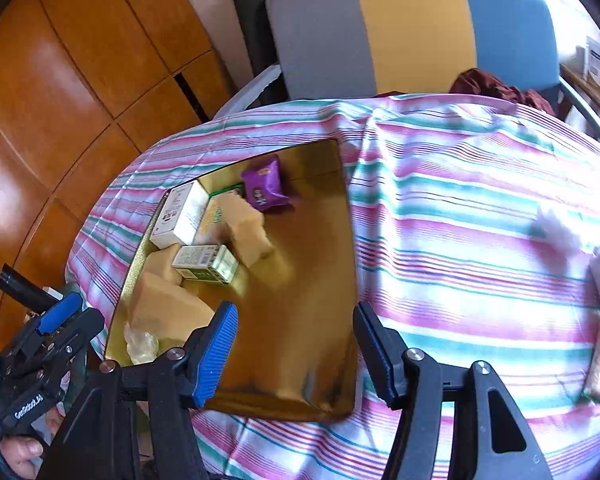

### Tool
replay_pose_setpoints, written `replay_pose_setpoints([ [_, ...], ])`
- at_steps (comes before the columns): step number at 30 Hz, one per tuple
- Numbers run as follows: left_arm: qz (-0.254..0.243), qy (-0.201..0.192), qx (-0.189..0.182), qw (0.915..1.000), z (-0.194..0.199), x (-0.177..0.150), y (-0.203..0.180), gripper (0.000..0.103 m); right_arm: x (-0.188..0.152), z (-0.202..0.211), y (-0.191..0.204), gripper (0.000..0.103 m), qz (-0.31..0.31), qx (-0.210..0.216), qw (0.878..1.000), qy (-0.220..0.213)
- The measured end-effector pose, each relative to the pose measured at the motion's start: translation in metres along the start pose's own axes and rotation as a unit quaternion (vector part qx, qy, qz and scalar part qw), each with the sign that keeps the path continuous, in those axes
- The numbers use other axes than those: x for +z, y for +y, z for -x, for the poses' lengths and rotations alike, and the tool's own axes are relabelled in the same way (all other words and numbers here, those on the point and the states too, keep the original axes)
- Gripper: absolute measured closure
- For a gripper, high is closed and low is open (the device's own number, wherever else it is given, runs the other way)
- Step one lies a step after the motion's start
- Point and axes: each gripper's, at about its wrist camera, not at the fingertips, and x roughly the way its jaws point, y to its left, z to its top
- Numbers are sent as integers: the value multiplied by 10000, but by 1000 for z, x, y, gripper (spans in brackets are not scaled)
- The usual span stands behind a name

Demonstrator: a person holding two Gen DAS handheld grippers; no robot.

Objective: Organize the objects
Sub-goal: 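Move both tools back toward the remaining items on the cloth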

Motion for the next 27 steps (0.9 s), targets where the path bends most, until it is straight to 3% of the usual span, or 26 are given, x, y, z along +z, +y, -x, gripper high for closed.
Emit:
replay_pose_setpoints([
  [7,-270,49,-156,9995,-2,1,-22,28,-14,30,-55,42,-569,-324,9977,-165],
  [12,-553,62,-372,9978,-4,3,-44,28,-22,62,-111,42,-1157,-783,9895,-382],
  [20,-977,104,-703,9927,-12,13,-85,28,-40,124,-209,42,-2237,-1749,9554,-816],
  [27,-1264,386,-1253,9833,-26,24,-136,28,-60,145,-258,42,-2904,-1936,9314,-1036],
])
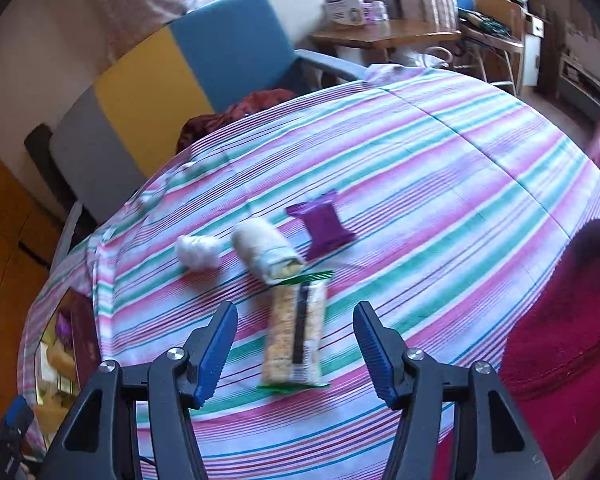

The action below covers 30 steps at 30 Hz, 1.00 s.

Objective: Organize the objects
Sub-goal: 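Move both tools back toward the remaining items on the cloth, then grasp the white cotton ball with the left tool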

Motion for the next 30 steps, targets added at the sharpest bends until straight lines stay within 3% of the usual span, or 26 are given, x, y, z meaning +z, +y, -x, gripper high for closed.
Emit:
replay_pose_setpoints([
  [6,-193,386,-451,9980,-32,20,-39,28,-3,-7,-18,42,-438,373,9982,148],
  [11,1,796,-863,9931,-67,38,-64,28,-3,-10,-19,42,-507,604,9966,234],
  [21,255,1282,-1151,9847,-140,70,-111,28,-4,-14,-23,42,-573,933,9934,347],
  [30,1030,1693,-1301,9715,-214,96,-132,28,-4,-18,-21,42,-532,1098,9914,471],
])
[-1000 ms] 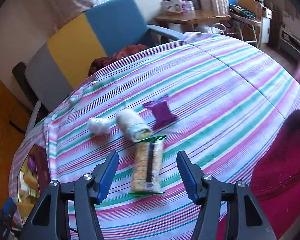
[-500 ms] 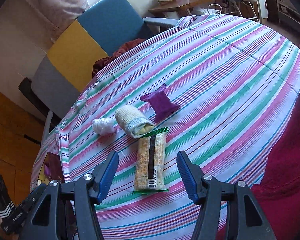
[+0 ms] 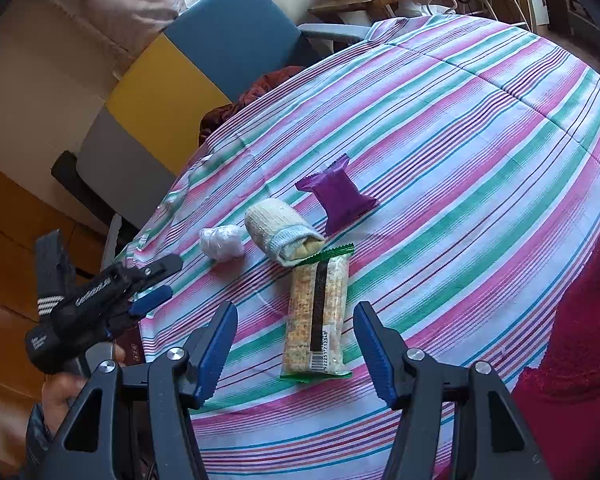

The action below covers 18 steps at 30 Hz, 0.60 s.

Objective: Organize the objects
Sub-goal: 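Grasp the white cotton ball with the left tool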

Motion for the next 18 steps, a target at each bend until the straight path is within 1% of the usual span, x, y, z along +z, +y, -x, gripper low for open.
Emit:
replay_pose_setpoints([
  [2,177,47,-10,9998,-14,10,-2,28,0,0,-1,42,-15,41,10000,12],
  [6,350,-42,44,9994,-35,28,-8,28,0,-2,-2,42,-50,126,9999,65],
  [8,371,-33,161,9992,-48,33,-10,28,0,-2,-3,42,-68,163,9998,71],
  [10,304,64,311,9990,-62,34,-12,31,0,-2,-4,42,-97,189,9997,78],
  [11,216,127,430,9988,-69,33,-14,34,0,-2,-4,42,-109,197,9997,76],
  [12,52,51,498,9987,-70,31,-16,38,0,-2,-4,42,-115,202,9997,70],
  [13,-129,9,528,9985,-69,28,-19,48,0,-1,-4,42,-115,207,9997,67],
  [14,-267,71,529,9982,-70,26,-21,58,1,-1,-4,42,-111,205,9997,70],
  [15,-327,71,574,9978,-69,23,-20,62,1,-2,-4,42,-106,194,9997,76],
  [18,-474,64,539,9974,-61,14,-14,62,1,-2,-3,42,-72,171,9998,78],
])
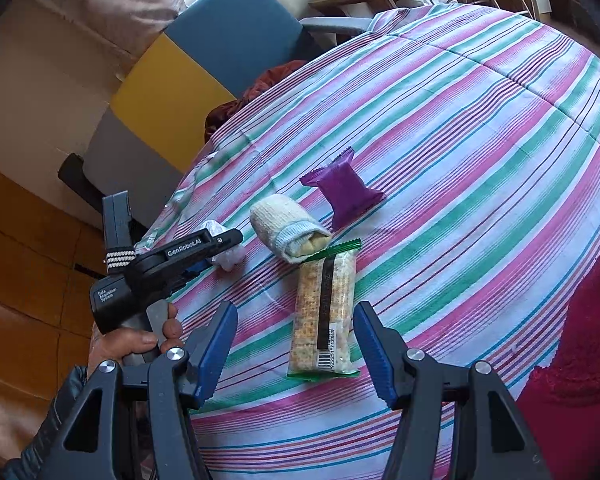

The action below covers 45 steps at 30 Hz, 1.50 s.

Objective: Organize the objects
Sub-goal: 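Grasp the white cotton ball with the left tool, then carry the cotton ball to the tray with the left tool while the right tool grasps the purple pack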

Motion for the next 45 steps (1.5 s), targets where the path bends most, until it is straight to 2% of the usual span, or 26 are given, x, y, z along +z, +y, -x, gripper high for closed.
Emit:
replay_pose_setpoints([
  [6,-302,-2,119,9995,19,-29,9,63,0,1,0,42,-3,-81,10000,-34],
  [18,-981,-75,132,9951,63,-109,17,64,-3,-2,2,42,27,-344,9994,60],
  [26,-1423,-214,-6,9896,93,-146,14,64,5,-11,3,42,87,-749,9970,157],
  [33,-1427,-437,-244,9885,123,-154,17,64,42,-33,10,42,304,-1382,9899,71],
  [39,-1311,-643,-403,9885,154,-161,29,64,72,-71,7,42,487,-2012,9781,225],
  [45,-1105,-815,-487,9893,182,-168,48,64,85,-100,1,42,598,-2205,9732,265],
])
